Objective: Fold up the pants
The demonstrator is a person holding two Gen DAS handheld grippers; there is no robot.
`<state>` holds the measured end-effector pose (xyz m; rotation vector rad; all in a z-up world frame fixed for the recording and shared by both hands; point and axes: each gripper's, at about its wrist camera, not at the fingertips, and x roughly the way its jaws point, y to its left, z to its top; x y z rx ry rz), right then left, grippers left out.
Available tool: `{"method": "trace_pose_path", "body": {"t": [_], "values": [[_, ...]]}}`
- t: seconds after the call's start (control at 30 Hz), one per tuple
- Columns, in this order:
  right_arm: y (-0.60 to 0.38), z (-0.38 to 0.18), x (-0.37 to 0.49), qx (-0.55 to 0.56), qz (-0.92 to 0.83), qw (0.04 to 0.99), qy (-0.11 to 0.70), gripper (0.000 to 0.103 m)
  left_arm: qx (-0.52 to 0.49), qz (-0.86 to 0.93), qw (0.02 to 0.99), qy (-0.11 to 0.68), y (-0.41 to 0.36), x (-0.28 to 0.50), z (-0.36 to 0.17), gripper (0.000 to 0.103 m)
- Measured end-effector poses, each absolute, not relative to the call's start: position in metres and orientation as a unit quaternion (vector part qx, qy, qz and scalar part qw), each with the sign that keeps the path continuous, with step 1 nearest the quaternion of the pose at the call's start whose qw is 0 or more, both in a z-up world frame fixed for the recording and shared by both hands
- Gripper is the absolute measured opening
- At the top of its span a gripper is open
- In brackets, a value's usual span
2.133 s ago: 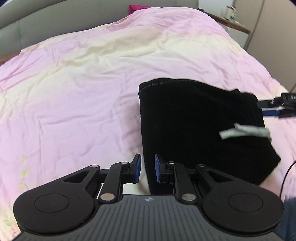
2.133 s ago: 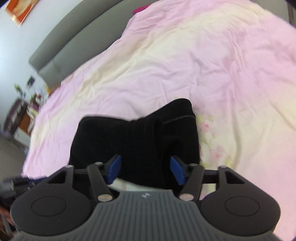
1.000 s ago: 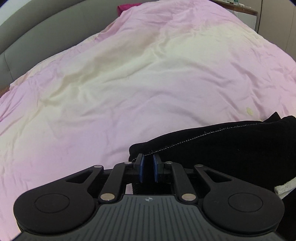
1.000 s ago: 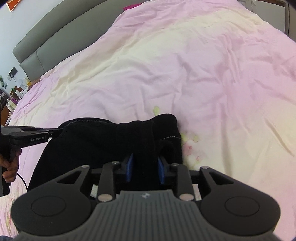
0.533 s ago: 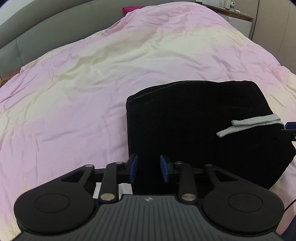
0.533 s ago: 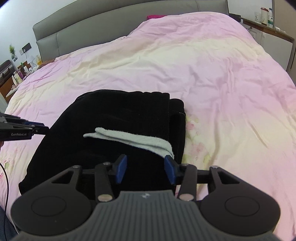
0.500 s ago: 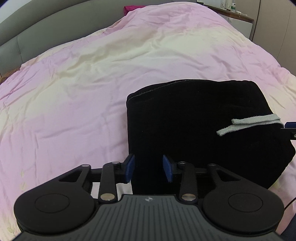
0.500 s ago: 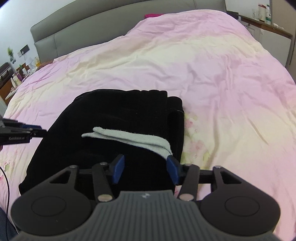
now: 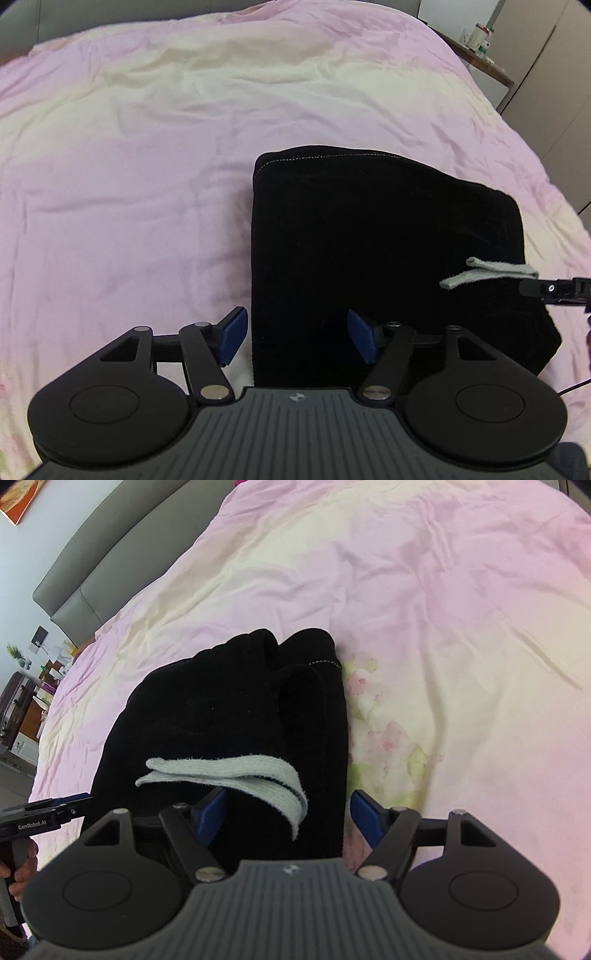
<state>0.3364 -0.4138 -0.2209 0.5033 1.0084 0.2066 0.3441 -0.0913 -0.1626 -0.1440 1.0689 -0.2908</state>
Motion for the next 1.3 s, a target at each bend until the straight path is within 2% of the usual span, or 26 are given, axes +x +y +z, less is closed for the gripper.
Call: {"method": "trace_pose_path", "body": {"t": [0.27,0.57,0.63,0.93,1.3], "values": [[-0.434,-0.254,0.361,0.325,0.143,0.792,0.496,0.069,-0.225,-0.167,0.799,0.532,-0.063,0.366,-0.207,0.075],[-0.434,-0.278,0.373,0.384,0.166,0.76,0.498,0.062,-0.256,-0.136,0.786,0.546,-0.068,0.37,-0.218,0.064],[-0.425,-0.268,0.372,0.365,0.157,0.768,0.502,0.055,-0.256,-0.134,0.79,0.542,-0.067,0.365,-0.215,0.06],[-0.407,-0.208,0.363,0.325,0.149,0.791,0.496,0.042,-0.282,-0.132,0.794,0.523,-0.061,0.343,-0.197,0.054],[-0.353,-0.141,0.337,0.282,0.187,0.805,0.487,0.039,-0.307,-0.129,0.81,0.482,-0.013,0.291,-0.152,0.053]]}}
